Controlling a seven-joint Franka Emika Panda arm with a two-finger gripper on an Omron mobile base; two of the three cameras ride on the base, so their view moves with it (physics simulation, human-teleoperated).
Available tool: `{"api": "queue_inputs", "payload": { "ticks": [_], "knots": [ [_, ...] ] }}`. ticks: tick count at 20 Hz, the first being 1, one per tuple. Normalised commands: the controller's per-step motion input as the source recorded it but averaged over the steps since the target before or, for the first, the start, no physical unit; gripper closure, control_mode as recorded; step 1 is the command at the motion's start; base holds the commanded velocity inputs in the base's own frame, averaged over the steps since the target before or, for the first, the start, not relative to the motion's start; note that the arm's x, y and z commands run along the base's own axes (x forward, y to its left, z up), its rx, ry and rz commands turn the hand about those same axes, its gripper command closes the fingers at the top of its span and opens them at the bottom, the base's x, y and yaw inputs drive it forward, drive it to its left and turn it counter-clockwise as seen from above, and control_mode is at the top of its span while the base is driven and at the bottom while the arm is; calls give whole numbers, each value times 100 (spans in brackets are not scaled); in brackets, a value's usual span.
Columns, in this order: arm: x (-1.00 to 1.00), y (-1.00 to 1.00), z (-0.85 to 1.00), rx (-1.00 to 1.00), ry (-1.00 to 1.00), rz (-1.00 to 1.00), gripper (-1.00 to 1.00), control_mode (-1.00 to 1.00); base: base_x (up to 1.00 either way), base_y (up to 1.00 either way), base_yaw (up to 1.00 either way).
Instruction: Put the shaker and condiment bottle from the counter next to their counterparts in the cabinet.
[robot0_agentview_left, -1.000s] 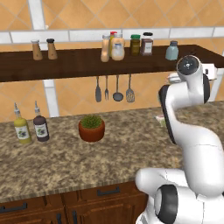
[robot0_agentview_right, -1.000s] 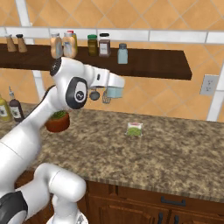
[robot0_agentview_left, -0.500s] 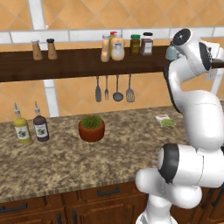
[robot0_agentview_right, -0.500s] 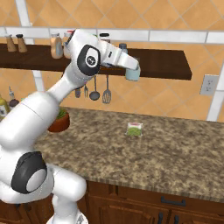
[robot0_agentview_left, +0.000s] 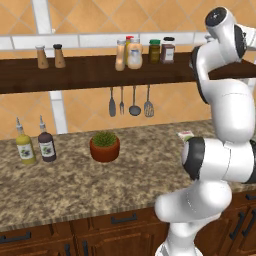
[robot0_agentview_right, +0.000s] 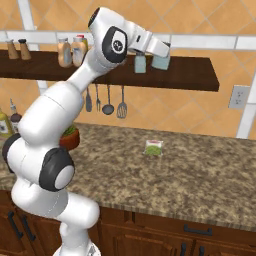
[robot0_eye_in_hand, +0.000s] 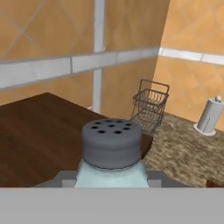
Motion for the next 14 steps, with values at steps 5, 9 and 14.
{"api": "queue_inputs", "payload": {
  "ticks": [5,9,14],
  "knots": [
    [6,-32,-7,8,-26,40,100,-100,0,0,0],
    [34,-48,-1,15,-33,68,100,-100,0,0,0],
    [22,-25,-5,7,-23,61,100,-100,0,0,0]
  ]
}}
